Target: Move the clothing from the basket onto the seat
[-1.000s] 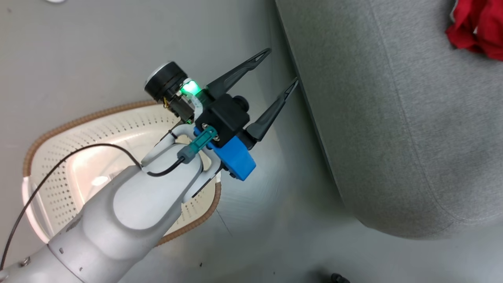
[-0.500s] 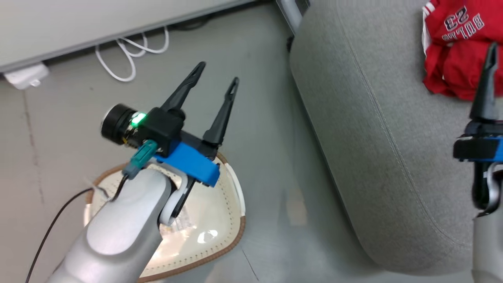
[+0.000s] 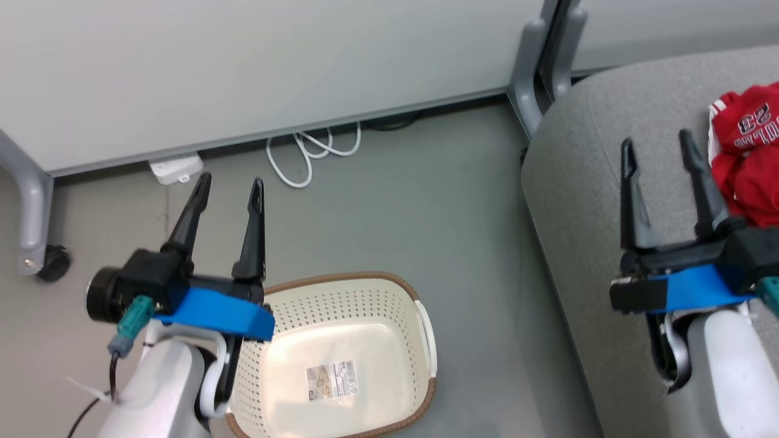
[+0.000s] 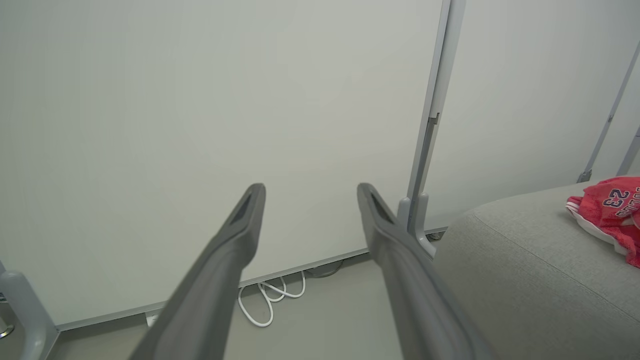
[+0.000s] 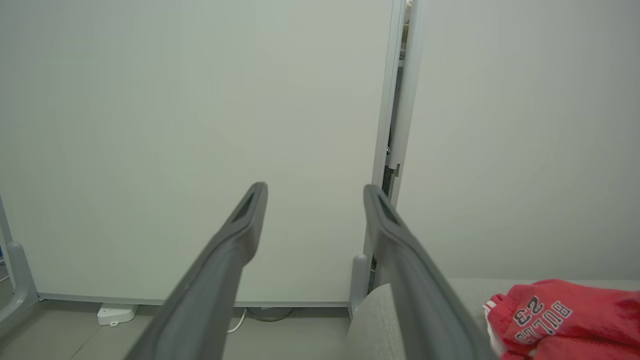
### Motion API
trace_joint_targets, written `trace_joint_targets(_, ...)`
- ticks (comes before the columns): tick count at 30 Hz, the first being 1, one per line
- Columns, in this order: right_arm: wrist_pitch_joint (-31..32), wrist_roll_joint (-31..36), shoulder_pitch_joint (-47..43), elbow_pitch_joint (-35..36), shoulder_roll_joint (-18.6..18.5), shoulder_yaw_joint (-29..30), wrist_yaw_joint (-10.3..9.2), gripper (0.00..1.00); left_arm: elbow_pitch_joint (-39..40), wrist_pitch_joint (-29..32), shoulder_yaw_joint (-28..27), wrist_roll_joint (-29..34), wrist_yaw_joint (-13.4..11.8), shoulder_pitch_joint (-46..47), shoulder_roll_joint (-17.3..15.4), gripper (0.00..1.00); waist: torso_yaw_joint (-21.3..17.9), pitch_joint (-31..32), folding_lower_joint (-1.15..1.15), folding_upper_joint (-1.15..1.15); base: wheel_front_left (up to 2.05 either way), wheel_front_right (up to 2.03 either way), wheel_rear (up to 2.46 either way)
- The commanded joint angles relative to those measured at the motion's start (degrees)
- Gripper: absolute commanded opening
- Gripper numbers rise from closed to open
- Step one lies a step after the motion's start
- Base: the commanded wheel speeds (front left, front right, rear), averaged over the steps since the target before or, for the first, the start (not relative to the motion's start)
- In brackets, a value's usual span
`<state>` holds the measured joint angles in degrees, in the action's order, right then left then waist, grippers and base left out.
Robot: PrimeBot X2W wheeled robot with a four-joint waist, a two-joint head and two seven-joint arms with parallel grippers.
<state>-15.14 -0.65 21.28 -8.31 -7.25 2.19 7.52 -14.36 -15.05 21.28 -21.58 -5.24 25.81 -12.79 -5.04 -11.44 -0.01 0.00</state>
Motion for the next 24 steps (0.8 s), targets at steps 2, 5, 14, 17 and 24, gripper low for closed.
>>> trace_joint_targets(2, 0.01, -0.54, -3.73, -0.78, 0.66, -0.88, -0.06, 1.0, 0.14, -0.17, -2.49, 1.83, 1.46, -4.16, 1.12, 1.0, 2.8, 3.66, 0.01, 0.0, 0.0, 0.0, 0.0)
trace_joint_targets(5, 0.01, -0.95, -6.37, -1.53, 1.35, -0.99, -0.06, 1.0, -0.13, -0.17, -4.57, 3.21, 2.6, -7.26, 2.17, 1.0, 3.62, 5.3, 0.01, 0.0, 0.0, 0.0, 0.0)
trace_joint_targets(14, 0.01, -2.0, -12.93, -3.4, 2.75, -0.48, -0.06, 1.0, -0.2, -0.18, -9.86, 7.28, 5.92, -14.07, 4.96, 1.0, 5.16, 8.56, 0.01, 0.0, 0.0, 0.0, 0.0)
trace_joint_targets(17, 0.01, -2.09, -14.36, -3.75, 3.19, -0.34, -0.06, 1.0, -0.11, -0.17, -11.66, 8.24, 6.81, -15.69, 5.79, 1.0, 5.41, 9.24, 0.01, 0.0, 0.0, 0.0, 0.0)
trace_joint_targets(24, 0.01, -2.61, -16.92, -4.52, 3.93, 0.42, -0.06, 1.0, -0.67, -0.17, -14.89, 9.96, 8.57, -18.67, 7.34, 1.0, 6.08, 10.66, 0.01, 0.0, 0.0, 0.0, 0.0)
